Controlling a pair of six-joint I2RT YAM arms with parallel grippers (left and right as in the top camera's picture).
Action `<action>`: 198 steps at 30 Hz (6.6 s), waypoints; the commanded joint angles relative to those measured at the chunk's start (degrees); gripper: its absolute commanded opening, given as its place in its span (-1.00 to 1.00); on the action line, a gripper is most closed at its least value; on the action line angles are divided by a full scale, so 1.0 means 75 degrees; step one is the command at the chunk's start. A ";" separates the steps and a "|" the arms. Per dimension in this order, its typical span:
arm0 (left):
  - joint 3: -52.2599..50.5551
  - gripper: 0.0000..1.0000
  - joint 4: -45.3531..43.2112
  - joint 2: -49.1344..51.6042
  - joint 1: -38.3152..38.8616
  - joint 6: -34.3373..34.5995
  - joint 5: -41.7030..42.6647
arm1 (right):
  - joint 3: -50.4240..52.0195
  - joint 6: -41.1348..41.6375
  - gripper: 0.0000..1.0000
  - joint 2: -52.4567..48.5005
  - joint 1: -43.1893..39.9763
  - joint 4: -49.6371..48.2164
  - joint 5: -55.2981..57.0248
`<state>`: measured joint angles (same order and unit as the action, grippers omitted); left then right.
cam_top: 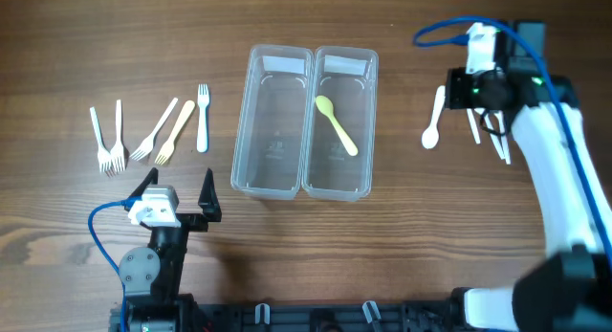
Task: Pack container
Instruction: 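Move the right gripper back and grasp the cream spoon, then carry the cream spoon into the right container and release, then grasp a white spoon with the right gripper and lift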
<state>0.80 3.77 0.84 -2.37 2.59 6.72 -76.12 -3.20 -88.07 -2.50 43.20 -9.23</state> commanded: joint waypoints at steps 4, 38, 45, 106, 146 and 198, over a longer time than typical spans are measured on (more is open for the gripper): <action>-0.0064 0.99 -0.0015 -0.0032 -0.0006 -0.0114 -0.0044 | 0.0079 0.0321 -0.13 0.0224 0.0009 0.0114 0.0175; -0.0064 0.99 -0.0015 -0.0032 -0.0006 -0.0114 -0.0044 | 0.0099 0.2506 -0.19 -0.3617 0.0000 -0.0810 0.0807; -0.0064 1.00 -0.0015 -0.0032 -0.0006 -0.0117 -0.0044 | 0.0111 0.2608 -0.18 -0.3660 0.0000 -0.0828 0.0927; -0.0064 0.99 -0.0015 -0.0032 -0.0006 -0.0117 -0.0044 | 0.0067 0.2830 -0.22 -0.1582 0.3185 -0.0731 -0.0248; -0.0064 0.99 -0.0015 -0.0032 -0.0003 -0.0114 -0.0044 | 0.0052 -0.0259 0.26 -0.2200 -0.1000 -0.0291 0.2075; -0.0064 1.00 -0.0015 -0.0032 -0.0003 -0.0117 -0.0044 | 0.0050 0.0268 -0.91 -0.0111 0.0839 -0.0058 0.0248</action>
<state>0.80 3.75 0.84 -2.37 2.59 6.72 -75.79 -3.66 -91.70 1.74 41.93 -6.13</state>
